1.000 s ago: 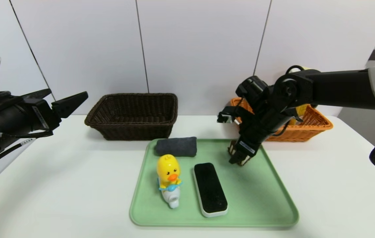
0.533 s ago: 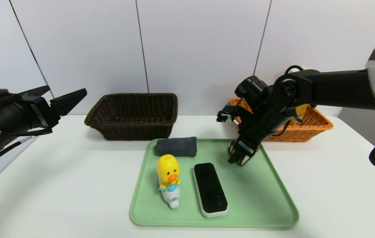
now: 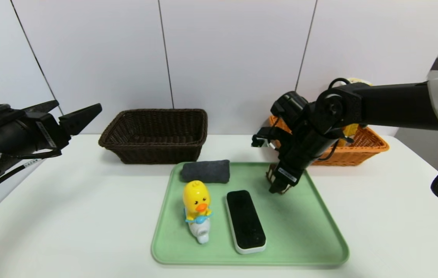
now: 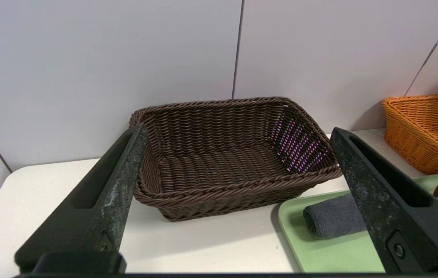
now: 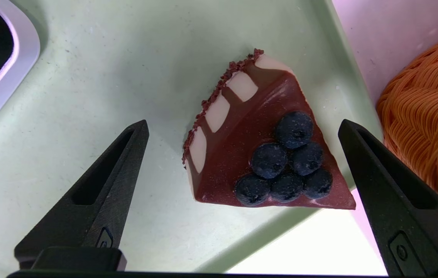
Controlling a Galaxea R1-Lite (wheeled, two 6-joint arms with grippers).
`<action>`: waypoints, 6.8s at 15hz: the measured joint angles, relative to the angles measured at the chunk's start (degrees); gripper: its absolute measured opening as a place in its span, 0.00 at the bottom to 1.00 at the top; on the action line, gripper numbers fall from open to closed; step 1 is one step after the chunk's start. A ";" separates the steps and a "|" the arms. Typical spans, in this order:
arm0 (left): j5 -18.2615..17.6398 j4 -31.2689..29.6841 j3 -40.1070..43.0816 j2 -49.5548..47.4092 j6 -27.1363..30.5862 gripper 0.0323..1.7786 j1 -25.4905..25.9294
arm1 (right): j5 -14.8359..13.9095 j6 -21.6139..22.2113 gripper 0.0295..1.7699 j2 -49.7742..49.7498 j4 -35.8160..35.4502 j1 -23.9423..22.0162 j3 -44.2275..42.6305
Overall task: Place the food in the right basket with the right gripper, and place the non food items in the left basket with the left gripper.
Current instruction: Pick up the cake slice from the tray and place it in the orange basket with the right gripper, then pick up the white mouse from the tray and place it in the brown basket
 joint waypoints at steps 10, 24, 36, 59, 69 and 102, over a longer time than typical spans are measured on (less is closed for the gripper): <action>0.00 0.00 -0.11 -0.05 -0.02 0.95 0.16 | -0.39 0.00 0.48 0.01 0.07 1.05 0.39; 0.16 -0.02 0.40 -0.44 -0.20 0.95 0.13 | 6.36 3.58 0.42 -6.80 -3.60 4.22 -5.68; 0.16 -0.02 0.24 0.22 -0.18 0.95 0.16 | 7.27 9.53 0.42 -9.12 -12.82 -11.85 -8.48; 0.07 -0.18 -0.11 1.05 -0.09 0.95 0.83 | 5.41 9.29 0.69 4.11 -22.64 -16.35 -7.94; 0.16 -0.13 -0.01 1.18 -0.11 0.95 0.83 | 5.45 9.42 0.89 -1.48 -22.36 -14.91 -7.41; 1.87 -0.21 2.76 -0.66 -1.16 0.95 0.74 | -7.96 39.44 0.96 -15.30 -18.48 23.76 23.13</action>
